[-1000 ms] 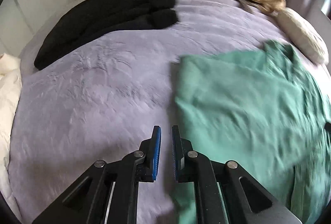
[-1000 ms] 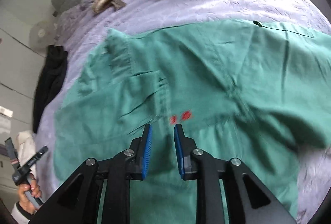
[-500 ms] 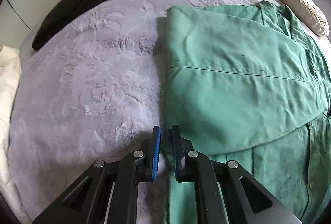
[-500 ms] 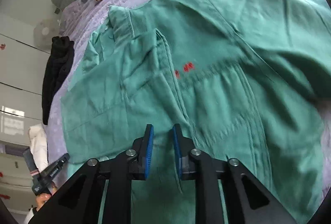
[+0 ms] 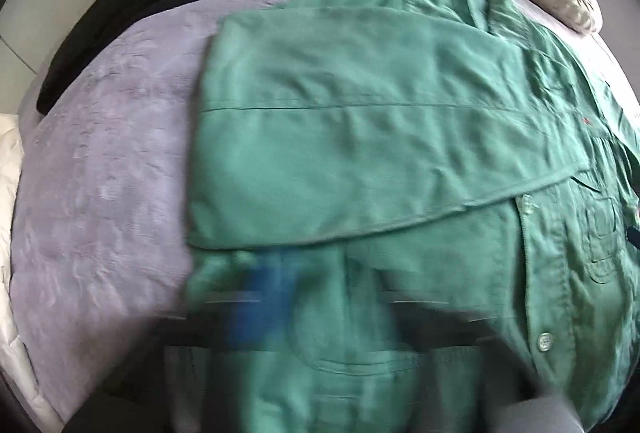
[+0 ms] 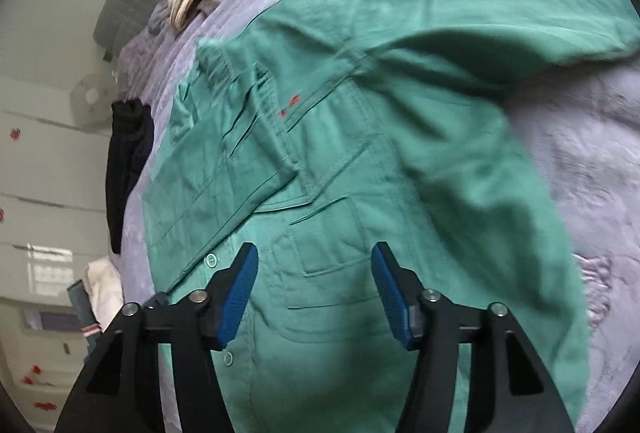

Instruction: Fold large clothes

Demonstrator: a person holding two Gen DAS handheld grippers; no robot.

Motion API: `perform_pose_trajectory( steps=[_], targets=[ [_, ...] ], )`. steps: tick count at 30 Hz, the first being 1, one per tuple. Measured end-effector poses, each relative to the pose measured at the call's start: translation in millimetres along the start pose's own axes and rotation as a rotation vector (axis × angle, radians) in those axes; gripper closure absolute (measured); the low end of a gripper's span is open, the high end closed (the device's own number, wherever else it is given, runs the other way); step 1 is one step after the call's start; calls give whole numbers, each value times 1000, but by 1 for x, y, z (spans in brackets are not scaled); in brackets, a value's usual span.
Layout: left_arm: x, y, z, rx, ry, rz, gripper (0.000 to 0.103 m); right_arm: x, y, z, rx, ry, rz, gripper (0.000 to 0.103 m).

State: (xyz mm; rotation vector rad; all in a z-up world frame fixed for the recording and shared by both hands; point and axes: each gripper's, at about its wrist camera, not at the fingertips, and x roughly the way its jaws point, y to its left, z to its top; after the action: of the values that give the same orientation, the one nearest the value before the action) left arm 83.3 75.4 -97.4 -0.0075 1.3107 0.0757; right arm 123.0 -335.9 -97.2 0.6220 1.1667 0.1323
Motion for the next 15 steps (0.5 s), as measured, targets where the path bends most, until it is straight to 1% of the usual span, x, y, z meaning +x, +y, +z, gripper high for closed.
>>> perform_pose_trajectory(
  steps=[1, 4, 6, 9, 10, 11, 12, 14, 15],
  targets=[
    [-4, -7, 0, -10, -43, 17, 1, -4, -5, 0, 9, -6, 5, 36],
    [-5, -35, 0, 36, -39, -18, 1, -17, -21, 2, 35, -25, 24, 22],
    [-3, -55, 1, 57, -27, -41, 1, -26, -34, 3, 58, -38, 41, 21],
    [-4, -84, 5, 84, -27, -46, 1, -37, -54, 7, 102, -52, 54, 21],
    [-3, -93, 7, 94, -27, -50, 1, -42, -61, 9, 116, -59, 59, 21],
    [-1, -102, 9, 104, -21, -54, 1, -48, -70, 11, 133, -71, 67, 17],
    [1, -110, 10, 109, -12, -59, 1, -53, -76, 13, 142, -81, 72, 16],
    [6, -128, 14, 119, 19, -100, 1, -65, -90, 19, 162, -107, 71, 16],
    [8, -135, 15, 123, 25, -107, 1, -70, -96, 21, 168, -115, 68, 16]
  ],
)
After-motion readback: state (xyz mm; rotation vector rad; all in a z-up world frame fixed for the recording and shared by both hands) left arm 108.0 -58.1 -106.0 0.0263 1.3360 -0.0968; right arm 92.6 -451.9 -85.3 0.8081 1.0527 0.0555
